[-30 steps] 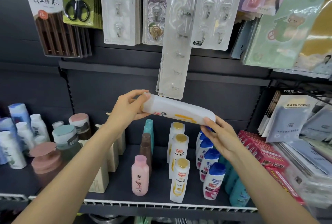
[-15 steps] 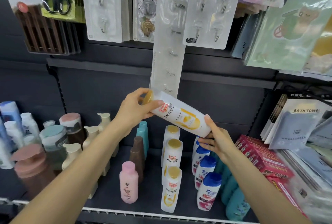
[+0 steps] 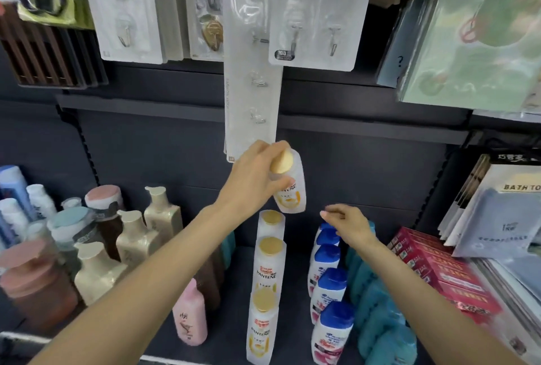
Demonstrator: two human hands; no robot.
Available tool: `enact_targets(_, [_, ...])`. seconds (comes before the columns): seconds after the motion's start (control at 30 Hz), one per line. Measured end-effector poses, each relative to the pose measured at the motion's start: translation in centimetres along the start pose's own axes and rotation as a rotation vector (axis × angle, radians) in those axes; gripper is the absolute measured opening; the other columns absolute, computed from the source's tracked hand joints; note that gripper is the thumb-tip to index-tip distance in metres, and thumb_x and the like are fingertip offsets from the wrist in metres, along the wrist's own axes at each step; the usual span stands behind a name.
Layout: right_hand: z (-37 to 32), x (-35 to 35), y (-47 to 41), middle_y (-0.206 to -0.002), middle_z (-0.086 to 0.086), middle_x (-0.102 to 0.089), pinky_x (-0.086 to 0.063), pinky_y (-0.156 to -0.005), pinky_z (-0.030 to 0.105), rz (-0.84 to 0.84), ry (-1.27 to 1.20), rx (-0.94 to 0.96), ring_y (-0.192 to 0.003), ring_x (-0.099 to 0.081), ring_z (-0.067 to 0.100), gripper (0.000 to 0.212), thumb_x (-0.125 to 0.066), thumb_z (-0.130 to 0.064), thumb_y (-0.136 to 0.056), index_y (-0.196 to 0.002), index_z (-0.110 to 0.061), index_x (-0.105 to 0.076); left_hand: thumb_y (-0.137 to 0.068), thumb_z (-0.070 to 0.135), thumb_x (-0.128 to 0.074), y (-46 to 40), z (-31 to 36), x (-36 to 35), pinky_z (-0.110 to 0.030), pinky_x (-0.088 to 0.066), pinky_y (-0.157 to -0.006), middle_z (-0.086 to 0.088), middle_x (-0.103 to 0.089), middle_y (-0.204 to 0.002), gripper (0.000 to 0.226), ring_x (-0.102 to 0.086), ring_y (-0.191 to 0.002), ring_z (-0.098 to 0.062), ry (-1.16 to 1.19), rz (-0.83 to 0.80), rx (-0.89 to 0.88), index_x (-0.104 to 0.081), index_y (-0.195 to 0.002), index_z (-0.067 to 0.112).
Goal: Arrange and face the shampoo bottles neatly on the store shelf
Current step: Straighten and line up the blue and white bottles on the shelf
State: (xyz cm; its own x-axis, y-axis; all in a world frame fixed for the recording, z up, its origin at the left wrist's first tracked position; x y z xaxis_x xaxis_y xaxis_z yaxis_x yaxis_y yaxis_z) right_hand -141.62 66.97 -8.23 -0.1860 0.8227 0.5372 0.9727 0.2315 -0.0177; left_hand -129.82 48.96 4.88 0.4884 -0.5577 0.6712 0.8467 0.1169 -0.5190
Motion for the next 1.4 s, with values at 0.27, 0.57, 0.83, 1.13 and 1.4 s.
enact_targets(0.27, [2.6, -0.4, -3.4, -0.131, 0.007, -0.056, -0.038, -0.098, 0.025, -0.103, 0.336, 0.160, -0.119, -0.052, 0.021, 0.043, -0.062, -0.024, -0.090, -0.131, -0.010, -0.054, -0.086, 0.023, -0.066, -1.5, -0.9, -5.8, -0.027, -0.042, -0.088, -0.001, -0.045, -0.122, 0.052, -0.051, -0.099, -0.019, -0.173, -0.081, 0.006, -0.044, -0.133, 0.025])
enact_targets(0.57, [5.8, -0.8, -6.2, -0.130, 0.007, -0.054, -0.039, -0.100, 0.029, -0.181, 0.445, 0.172, -0.121, -0.049, 0.022, 0.046, -0.062, -0.029, -0.089, -0.131, -0.011, -0.054, -0.082, 0.018, -0.069, -3.3, -4.6, -10.5, -0.027, -0.041, -0.085, -0.004, -0.048, -0.118, 0.055, -0.054, -0.102, -0.025, -0.187, -0.145, 0.171, -0.048, -0.132, 0.023])
enact_targets(0.83, [6.9, -1.4, -7.1, -0.132, 0.002, -0.052, -0.031, -0.097, 0.017, -0.239, 0.453, 0.256, -0.121, -0.049, 0.017, 0.048, -0.065, -0.027, -0.087, -0.131, -0.010, -0.055, -0.080, 0.013, -0.071, -4.5, -8.5, -14.1, -0.028, -0.040, -0.095, -0.012, -0.043, -0.126, 0.059, -0.052, -0.110, -0.031, -0.108, -0.220, 0.318, -0.047, -0.134, 0.021])
enact_targets(1.13, [7.2, -1.4, -8.0, -0.128, 0.001, -0.055, -0.033, -0.098, 0.019, -0.198, 0.433, 0.307, -0.120, -0.049, 0.017, 0.042, -0.065, -0.026, -0.088, -0.126, -0.009, -0.059, -0.065, 0.021, -0.083, -5.4, -12.1, -15.6, -0.022, -0.036, -0.080, -0.006, -0.058, -0.112, 0.052, -0.050, -0.099, -0.018, -0.057, -0.218, 0.412, -0.061, -0.112, 0.020])
enact_targets(1.4, [7.1, -1.7, -8.3, -0.130, 0.000, -0.054, -0.035, -0.100, 0.023, -0.175, 0.480, 0.343, -0.121, -0.047, 0.016, 0.039, -0.061, -0.024, -0.091, -0.127, -0.009, -0.058, -0.063, 0.016, -0.083, -5.2, -13.7, -16.3, -0.024, -0.041, -0.075, -0.001, -0.058, -0.106, 0.050, -0.054, -0.094, -0.016, -0.046, -0.258, 0.481, -0.061, -0.107, 0.019])
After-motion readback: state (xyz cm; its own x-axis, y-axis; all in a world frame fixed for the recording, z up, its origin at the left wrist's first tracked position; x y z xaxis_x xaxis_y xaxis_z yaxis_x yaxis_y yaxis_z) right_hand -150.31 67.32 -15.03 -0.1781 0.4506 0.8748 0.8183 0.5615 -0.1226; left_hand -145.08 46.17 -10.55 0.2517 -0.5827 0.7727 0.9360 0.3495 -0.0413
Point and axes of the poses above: each hand's wrist, its own y-axis away from the middle knuckle, its own x-axis out of the back of the hand, z = x × y, the point moved 6 cm from there along -y, towards the middle knuckle
